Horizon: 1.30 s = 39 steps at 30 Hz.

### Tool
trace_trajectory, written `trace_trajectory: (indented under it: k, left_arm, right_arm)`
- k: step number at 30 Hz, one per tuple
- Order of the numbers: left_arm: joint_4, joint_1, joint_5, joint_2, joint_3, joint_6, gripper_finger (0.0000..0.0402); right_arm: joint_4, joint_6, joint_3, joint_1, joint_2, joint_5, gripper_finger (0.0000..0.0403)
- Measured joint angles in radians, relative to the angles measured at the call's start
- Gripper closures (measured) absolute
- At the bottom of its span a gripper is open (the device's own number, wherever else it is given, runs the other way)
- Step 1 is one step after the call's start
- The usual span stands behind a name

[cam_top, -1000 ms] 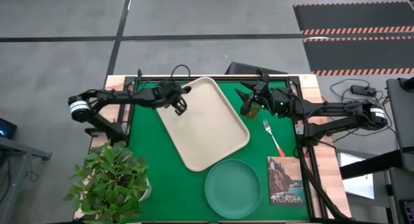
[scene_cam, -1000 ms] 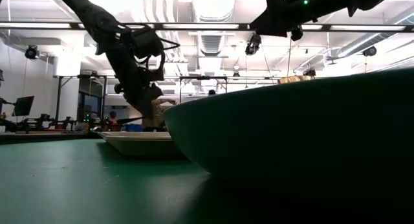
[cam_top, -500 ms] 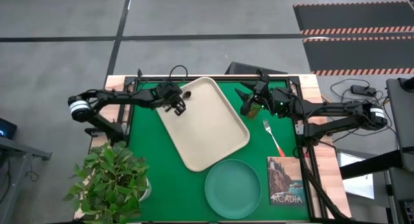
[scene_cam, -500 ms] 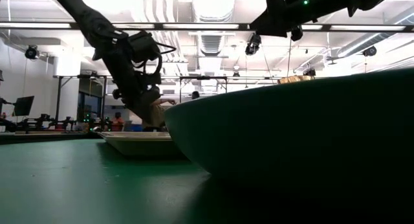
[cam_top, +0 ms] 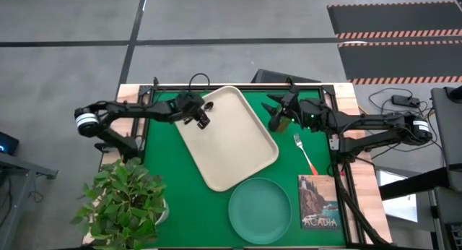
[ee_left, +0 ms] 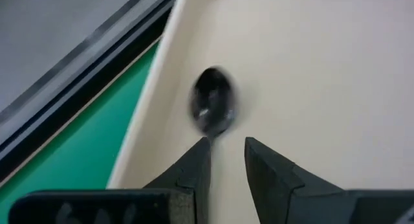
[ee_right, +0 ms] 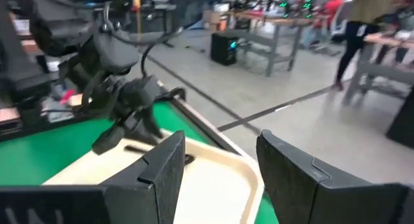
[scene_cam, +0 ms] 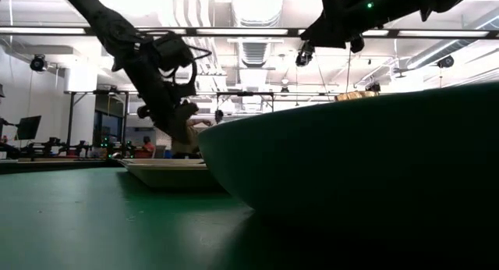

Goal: Pick and place plate/cup/fork/spoon on tray
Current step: Put the yellow glass on the top right of the white tray

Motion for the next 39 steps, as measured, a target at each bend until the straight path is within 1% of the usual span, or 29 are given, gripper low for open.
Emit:
trace_trajectory:
  k: [3,4,6,10,13,16,18,22,30,31,34,39]
  left_arm:
    - [0.019,-0.059,0.0,-0.036,0.0,-0.003,0.0325]
    - [0.036,-0.082,0.0,-0.05,-0.001,-0.002,0.0324]
    - [0.049,-0.126,0.001,-0.087,-0.005,0.007,0.0324]
    - [0.089,-0.208,0.001,-0.167,-0.003,0.074,0.0324]
    - [0.118,-0.245,0.002,-0.227,-0.006,0.109,0.0324]
    - [0.117,-0.258,0.0,-0.277,-0.007,0.127,0.0324]
    - [0.114,-0.259,-0.001,-0.306,-0.007,0.128,0.0324]
    - [0.115,-0.259,-0.002,-0.345,-0.007,0.128,0.0324]
    - [0.109,-0.26,-0.004,-0.359,-0.014,0.162,0.0324]
    - [0.11,-0.26,-0.004,-0.359,-0.014,0.162,0.0324]
    - [0.11,-0.259,-0.004,-0.359,-0.015,0.176,0.0324]
    - [0.111,-0.259,-0.004,-0.359,-0.017,0.188,0.0324]
  right_arm:
    - [-0.044,0.057,0.003,0.0,-0.006,-0.016,0.0223]
    - [-0.099,0.078,0.019,0.0,-0.008,-0.015,0.0223]
    - [-0.267,0.113,0.082,0.0,-0.008,-0.017,0.0223]
    - [-0.68,0.178,0.27,0.0,0.038,-0.021,0.0226]
    - [-0.976,0.2,0.407,-0.001,0.1,-0.089,0.0233]
    - [-1.195,0.226,0.507,-0.001,0.161,-0.166,0.0239]
    - [-1.273,0.247,0.546,-0.001,0.195,-0.199,0.0242]
    - [-1.372,0.275,0.589,-0.002,0.244,-0.199,0.0242]
    - [-1.361,0.233,0.589,-0.018,0.299,-0.185,0.0239]
    - [-1.351,0.225,0.589,-0.02,0.306,-0.169,0.0239]
    - [-1.339,0.203,0.589,-0.021,0.33,-0.06,0.0239]
    - [-1.341,0.181,0.589,-0.027,0.365,-0.059,0.024]
